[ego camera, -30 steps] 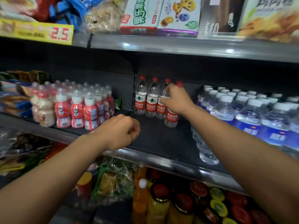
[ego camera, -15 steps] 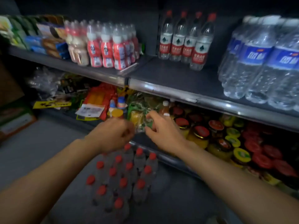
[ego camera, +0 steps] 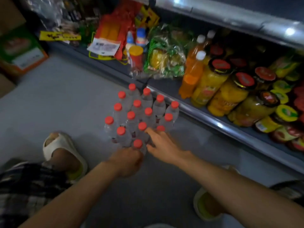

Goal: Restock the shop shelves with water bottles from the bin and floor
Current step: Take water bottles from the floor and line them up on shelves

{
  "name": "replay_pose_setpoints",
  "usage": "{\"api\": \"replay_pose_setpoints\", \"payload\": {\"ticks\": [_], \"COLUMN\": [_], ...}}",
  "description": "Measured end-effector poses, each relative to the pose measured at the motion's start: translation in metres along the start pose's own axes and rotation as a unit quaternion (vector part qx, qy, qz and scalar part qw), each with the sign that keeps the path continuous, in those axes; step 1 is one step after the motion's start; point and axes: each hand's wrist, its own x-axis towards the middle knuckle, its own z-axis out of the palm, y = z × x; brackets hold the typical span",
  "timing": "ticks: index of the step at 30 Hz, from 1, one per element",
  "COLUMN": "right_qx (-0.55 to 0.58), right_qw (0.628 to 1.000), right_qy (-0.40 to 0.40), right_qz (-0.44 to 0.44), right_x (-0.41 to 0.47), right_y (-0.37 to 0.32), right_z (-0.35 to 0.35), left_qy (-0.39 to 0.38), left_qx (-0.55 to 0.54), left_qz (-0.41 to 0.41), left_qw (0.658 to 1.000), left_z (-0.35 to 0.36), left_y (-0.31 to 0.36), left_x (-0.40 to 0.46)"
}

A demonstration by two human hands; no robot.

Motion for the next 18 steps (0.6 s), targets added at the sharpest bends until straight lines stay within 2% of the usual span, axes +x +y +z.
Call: {"api": "replay_pose_setpoints", "payload": {"ticks": [8, 14, 18], "right_qx": [-0.074, -0.112, -0.116], "right_qw": [0.994, 0.990, 0.989], "right_qy": [-0.038, 0.003, -0.032], "right_qz": [-0.069, -0.085, -0.089], "right_x": [0.020, 0.032, 0.036], "right_y": [-0.010, -0.011, -0.010], "right_z": [0.034, 0.045, 0.047], "left_qy": [-0.146, -0.163, -0.168], "left_qx": [0.036, 0.015, 0.007], "left_qz": [-0.050, -0.077, -0.081], "left_qw": [0.987, 0.983, 0.982], "left_z": [0.045, 0.050, 0.052], "left_y": [-0.023, -0.037, -0.042], "left_x": [-0.005, -0.006, -0.006]}}
